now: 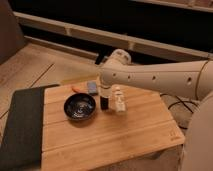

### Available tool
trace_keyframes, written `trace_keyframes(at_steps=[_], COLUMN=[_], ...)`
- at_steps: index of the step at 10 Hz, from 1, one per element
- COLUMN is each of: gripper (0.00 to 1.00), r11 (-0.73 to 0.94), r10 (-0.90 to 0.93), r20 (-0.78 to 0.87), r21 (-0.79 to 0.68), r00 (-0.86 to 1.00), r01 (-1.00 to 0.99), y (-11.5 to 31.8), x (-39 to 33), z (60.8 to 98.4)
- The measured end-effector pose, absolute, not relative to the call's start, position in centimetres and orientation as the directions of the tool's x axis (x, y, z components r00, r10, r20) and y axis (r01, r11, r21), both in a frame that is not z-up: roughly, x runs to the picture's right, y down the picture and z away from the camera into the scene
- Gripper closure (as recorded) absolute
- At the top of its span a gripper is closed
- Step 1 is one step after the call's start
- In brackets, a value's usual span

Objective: Place the ceramic cup over the eraser

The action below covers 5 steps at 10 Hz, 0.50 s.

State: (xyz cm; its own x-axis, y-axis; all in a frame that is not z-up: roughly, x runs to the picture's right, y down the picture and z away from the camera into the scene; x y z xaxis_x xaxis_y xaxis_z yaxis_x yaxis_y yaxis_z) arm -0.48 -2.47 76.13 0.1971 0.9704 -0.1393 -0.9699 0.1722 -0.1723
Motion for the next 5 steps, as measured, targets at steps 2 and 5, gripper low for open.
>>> trace_keyframes(at_steps=[2,5], gripper=[1.00,1.00], r11=[0.174,0.180], r10=[0.968,0.964], r20=[-0.149,-0.164], r21=[-0.181,-0.174], r00=[0.202,0.209], r01=[-0.968,-0.968], y=[-1.6,-1.0], x=[-1.1,-1.3], z=[76.2,76.6])
